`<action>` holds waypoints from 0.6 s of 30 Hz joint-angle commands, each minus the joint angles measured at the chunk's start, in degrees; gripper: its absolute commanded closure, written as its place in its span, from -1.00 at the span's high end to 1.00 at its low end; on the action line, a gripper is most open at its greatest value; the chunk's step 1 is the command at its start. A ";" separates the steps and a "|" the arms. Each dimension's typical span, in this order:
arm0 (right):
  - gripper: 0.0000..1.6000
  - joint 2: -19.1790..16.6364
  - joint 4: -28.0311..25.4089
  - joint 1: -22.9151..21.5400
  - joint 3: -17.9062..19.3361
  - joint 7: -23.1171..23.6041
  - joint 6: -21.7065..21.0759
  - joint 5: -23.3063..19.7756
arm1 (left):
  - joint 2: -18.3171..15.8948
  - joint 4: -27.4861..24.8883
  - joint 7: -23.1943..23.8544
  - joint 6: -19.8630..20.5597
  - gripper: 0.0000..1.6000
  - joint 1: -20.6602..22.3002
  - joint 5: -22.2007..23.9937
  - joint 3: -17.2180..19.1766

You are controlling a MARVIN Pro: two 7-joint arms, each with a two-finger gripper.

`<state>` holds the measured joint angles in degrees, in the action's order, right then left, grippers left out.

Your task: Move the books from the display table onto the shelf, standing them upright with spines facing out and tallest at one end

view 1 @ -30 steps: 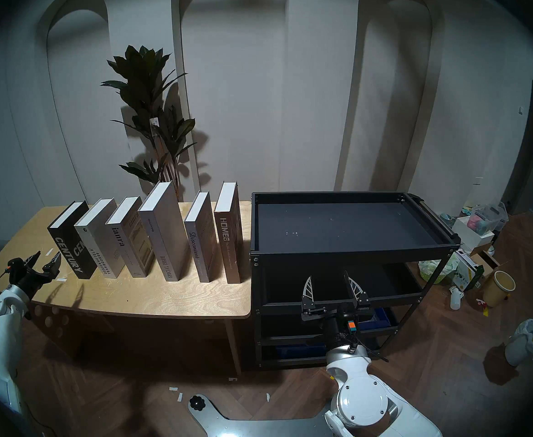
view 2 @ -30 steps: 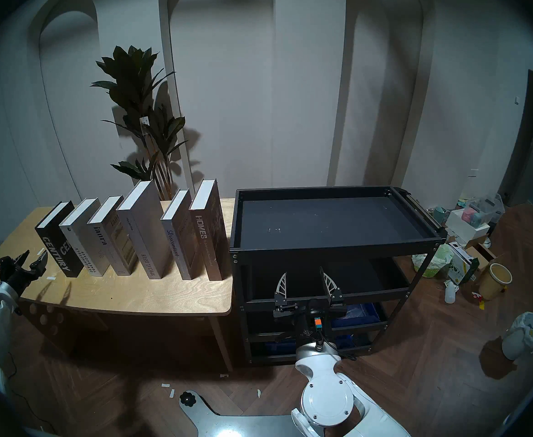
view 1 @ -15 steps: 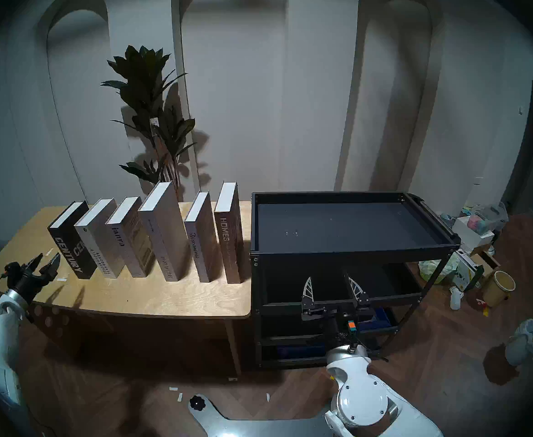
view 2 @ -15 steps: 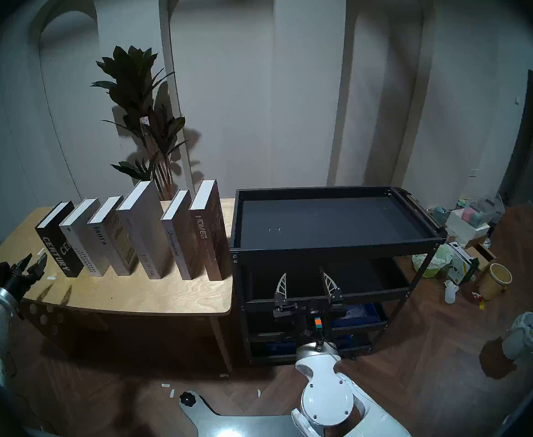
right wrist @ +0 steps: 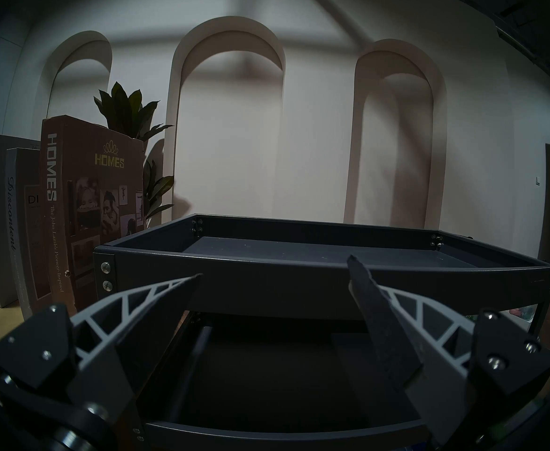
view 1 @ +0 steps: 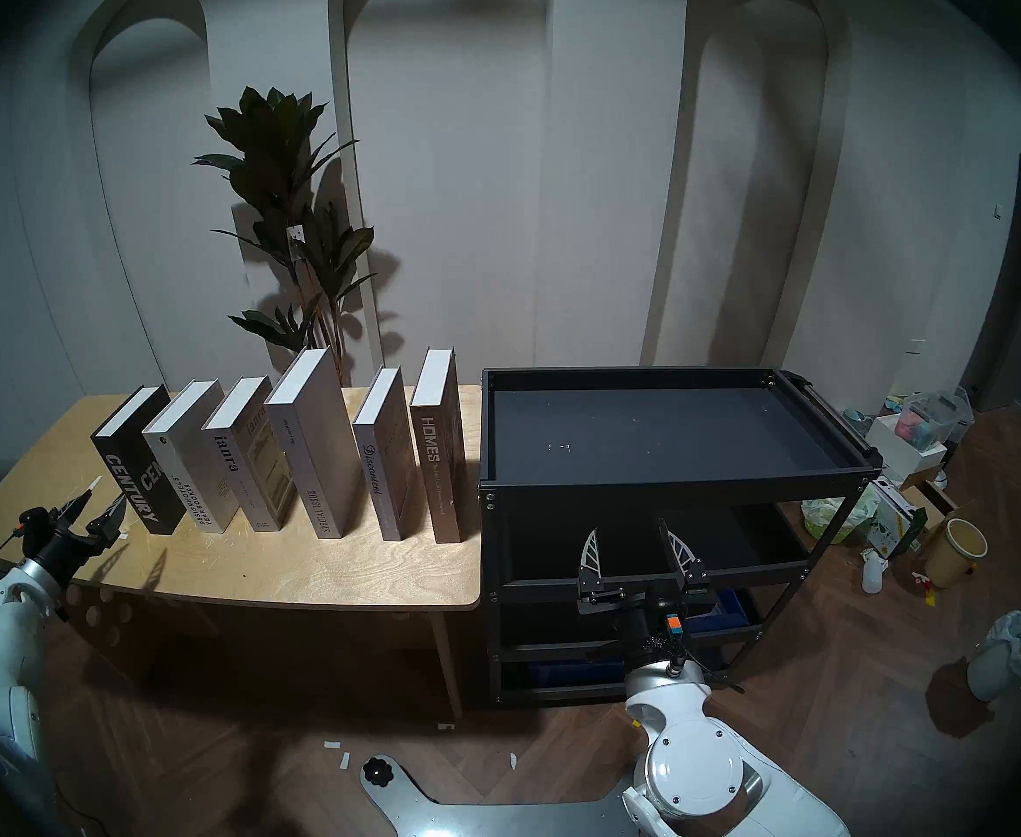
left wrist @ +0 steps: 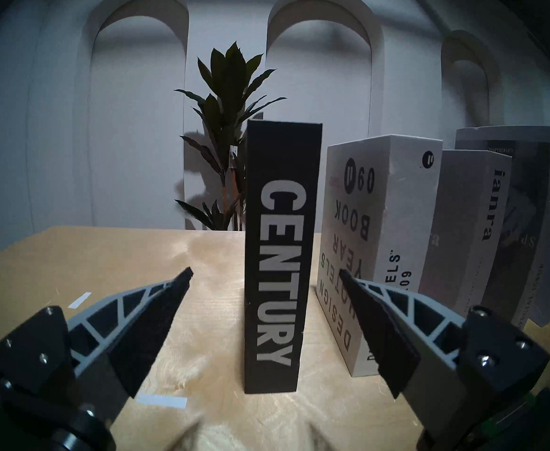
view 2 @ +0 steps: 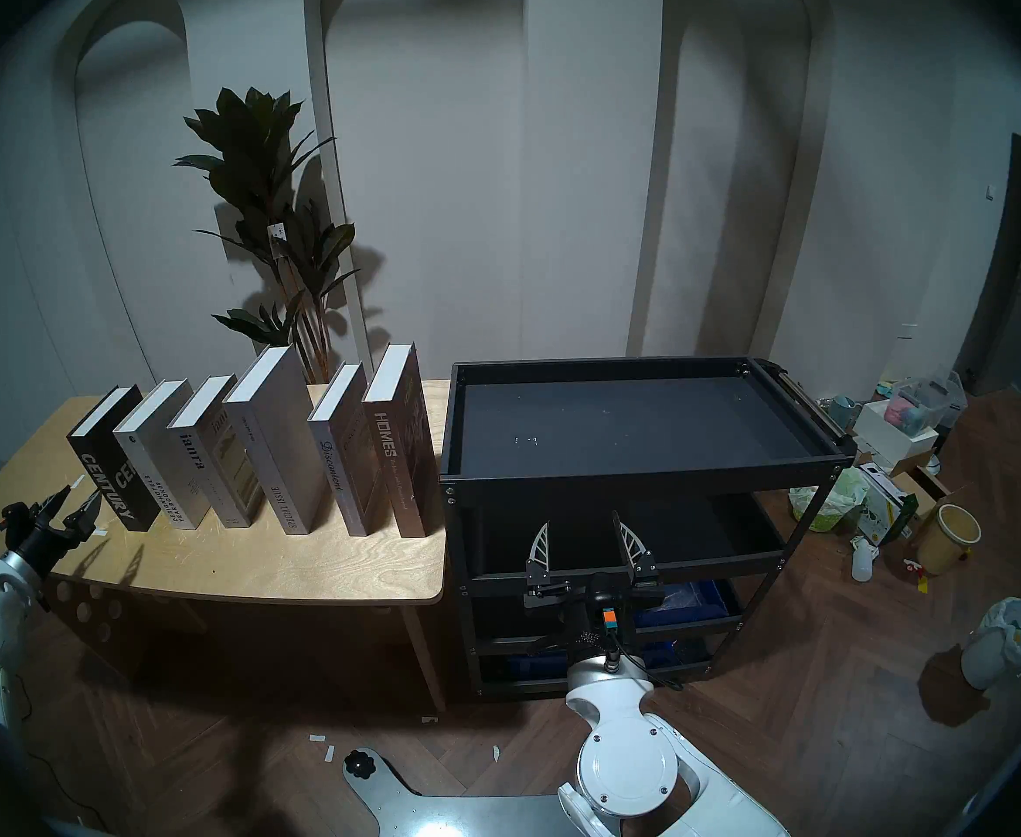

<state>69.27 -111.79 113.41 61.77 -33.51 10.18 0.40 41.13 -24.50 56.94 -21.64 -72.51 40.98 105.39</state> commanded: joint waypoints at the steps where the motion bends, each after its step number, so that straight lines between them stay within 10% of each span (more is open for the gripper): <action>1: 1.00 0.01 -1.28 -0.26 0.08 -0.03 0.00 0.01 | 0.49 0.33 0.33 -2.44 1.00 5.77 -0.62 -1.03; 18: 1.00 -0.51 -1.32 -0.54 -0.35 -0.56 -0.04 -0.31 | -0.46 6.38 0.34 -4.83 1.00 11.27 -2.55 -2.64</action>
<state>68.72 -111.83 113.14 61.32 -34.08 10.16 0.05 42.35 -19.67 56.54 -25.02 -64.81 37.76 101.95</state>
